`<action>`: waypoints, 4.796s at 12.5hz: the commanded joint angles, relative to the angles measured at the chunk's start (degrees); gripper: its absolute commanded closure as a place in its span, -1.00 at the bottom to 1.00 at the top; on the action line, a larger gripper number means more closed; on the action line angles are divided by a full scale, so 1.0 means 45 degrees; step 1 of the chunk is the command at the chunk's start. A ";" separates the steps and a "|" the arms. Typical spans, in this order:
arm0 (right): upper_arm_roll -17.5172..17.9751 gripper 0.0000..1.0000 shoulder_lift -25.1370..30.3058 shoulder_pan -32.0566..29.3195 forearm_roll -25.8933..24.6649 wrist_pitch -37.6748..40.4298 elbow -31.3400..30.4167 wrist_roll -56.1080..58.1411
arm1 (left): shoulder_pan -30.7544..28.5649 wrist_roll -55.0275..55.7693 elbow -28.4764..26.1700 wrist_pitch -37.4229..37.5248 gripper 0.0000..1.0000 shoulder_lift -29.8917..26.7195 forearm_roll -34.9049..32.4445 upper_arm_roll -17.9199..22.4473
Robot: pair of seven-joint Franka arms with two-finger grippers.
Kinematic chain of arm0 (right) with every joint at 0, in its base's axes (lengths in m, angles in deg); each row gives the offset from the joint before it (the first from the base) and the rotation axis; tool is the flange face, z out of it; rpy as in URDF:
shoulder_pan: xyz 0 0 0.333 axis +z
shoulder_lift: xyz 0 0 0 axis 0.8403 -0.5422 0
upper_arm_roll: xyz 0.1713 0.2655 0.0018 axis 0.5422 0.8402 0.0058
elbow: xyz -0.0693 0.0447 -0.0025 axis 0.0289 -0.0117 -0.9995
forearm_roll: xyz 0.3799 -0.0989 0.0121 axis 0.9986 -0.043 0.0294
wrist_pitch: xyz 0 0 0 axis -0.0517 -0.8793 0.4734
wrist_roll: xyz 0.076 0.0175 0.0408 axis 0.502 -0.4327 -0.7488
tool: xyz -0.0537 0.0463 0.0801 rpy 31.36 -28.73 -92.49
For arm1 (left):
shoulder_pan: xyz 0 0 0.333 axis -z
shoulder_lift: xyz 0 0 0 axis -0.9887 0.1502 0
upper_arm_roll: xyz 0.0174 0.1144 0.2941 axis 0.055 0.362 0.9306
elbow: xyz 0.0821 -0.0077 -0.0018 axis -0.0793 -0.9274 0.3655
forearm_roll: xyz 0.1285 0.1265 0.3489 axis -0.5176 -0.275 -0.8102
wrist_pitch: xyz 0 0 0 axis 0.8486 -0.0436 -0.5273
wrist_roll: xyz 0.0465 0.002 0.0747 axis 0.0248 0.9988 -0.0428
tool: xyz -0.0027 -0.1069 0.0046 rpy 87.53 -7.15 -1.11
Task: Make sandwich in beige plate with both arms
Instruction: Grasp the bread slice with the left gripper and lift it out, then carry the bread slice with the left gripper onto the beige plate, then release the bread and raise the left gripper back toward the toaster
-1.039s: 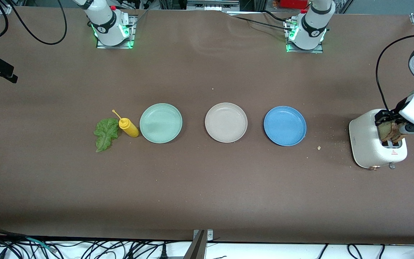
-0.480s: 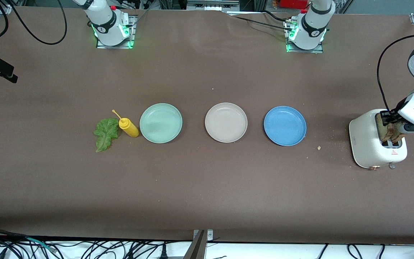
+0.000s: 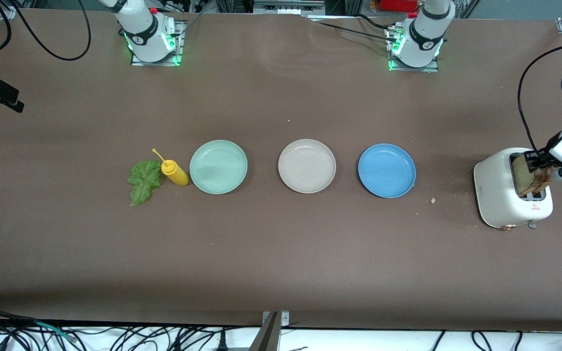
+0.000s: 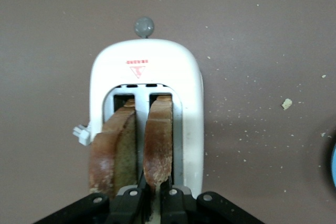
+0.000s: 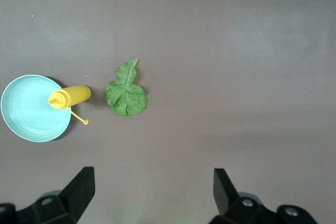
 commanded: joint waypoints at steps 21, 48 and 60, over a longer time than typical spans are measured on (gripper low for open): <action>0.0034 -1.00 -0.0044 -0.0079 -0.0111 0.0273 0.0293 0.0107 | 0.2578 0.2689 0.5135 0.5872 1.00 0.4508 1.0379 -0.4134; -0.0045 -1.00 -0.0024 -0.0079 -0.0052 0.0507 0.0293 0.0106 | 0.3890 -0.6490 0.2812 0.2356 -1.00 0.7892 1.4702 -0.3919; 0.0014 -1.00 -0.0180 0.0057 -0.0033 0.0468 0.0273 0.0087 | 0.3382 -0.3487 0.3395 0.3407 -1.00 0.4458 0.6484 -0.3216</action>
